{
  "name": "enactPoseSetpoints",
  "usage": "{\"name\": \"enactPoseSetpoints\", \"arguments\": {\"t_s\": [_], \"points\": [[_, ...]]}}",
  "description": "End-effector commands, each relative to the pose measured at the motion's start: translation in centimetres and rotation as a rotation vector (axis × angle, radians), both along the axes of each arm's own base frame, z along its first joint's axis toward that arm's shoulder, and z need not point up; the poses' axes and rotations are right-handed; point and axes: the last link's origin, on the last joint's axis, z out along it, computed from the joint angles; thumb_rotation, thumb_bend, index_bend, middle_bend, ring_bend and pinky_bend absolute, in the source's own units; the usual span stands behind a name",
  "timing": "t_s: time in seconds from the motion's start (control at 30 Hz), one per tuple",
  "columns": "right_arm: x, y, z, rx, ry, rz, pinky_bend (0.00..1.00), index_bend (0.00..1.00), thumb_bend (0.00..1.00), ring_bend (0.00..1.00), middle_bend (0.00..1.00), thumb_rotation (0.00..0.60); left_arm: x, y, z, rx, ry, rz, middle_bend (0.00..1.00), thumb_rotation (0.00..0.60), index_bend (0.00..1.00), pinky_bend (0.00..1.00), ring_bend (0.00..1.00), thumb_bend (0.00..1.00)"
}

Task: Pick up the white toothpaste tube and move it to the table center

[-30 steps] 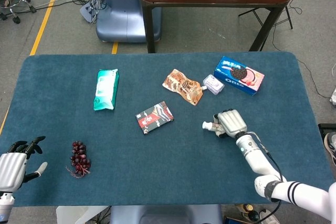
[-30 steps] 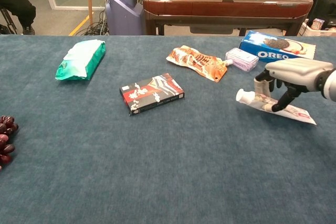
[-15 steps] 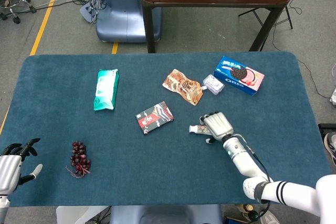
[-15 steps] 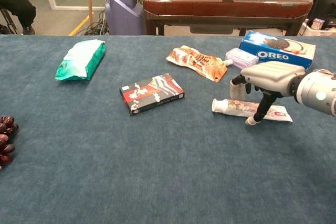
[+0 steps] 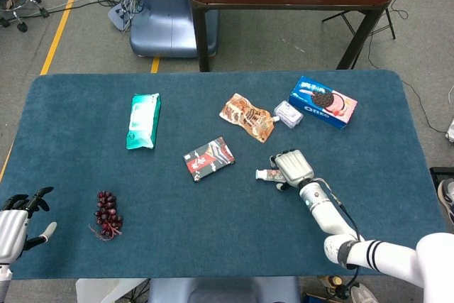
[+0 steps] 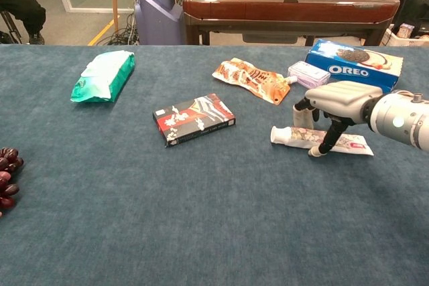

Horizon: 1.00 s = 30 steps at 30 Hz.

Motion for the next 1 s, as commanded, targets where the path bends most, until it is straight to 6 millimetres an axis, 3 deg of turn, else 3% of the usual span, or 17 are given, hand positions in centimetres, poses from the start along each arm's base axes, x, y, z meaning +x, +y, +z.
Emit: {"name": "enactPoseSetpoints", "arguments": {"t_s": [0.03,0.33,0.6,0.83,1.0], "points": [[0.0,0.0,0.1,0.001,0.001,-0.001,0.31,0.44,0.30,0.36,0.48,0.600,0.0,0.0,0.0,0.001,0.000,0.000,0.47,0.600,0.19,0.20,0.42,0.23],[0.2,0.1,0.3,0.018,0.006,0.001,0.32,0.57,0.58,0.47,0.57,0.600,0.0,0.2,-0.2,-0.008,-0.005,-0.009,0.47,0.600,0.19,0.20,0.42,0.23],[1.7,-0.3,1.2,0.061,0.006,0.045,0.37,0.69,0.75,0.58,0.66,0.600,0.7,1.0,-0.1,-0.047,0.008,-0.049,0.47,0.600,0.19,0.20,0.42,0.23],[5.3,-0.1,2.4,0.172,-0.012,0.165,0.40,0.75,0.82,0.63,0.70,0.600,2.6,3.0,-0.1,-0.134,0.044,-0.161,0.47,0.600,0.19,0.20,0.42,0.23],[8.9,0.1,3.7,0.249,-0.006,0.293,0.41,0.78,0.86,0.66,0.72,0.600,4.6,4.8,-0.5,-0.237,0.076,-0.268,0.46,0.600,0.18,0.20,0.42,0.23]]}}
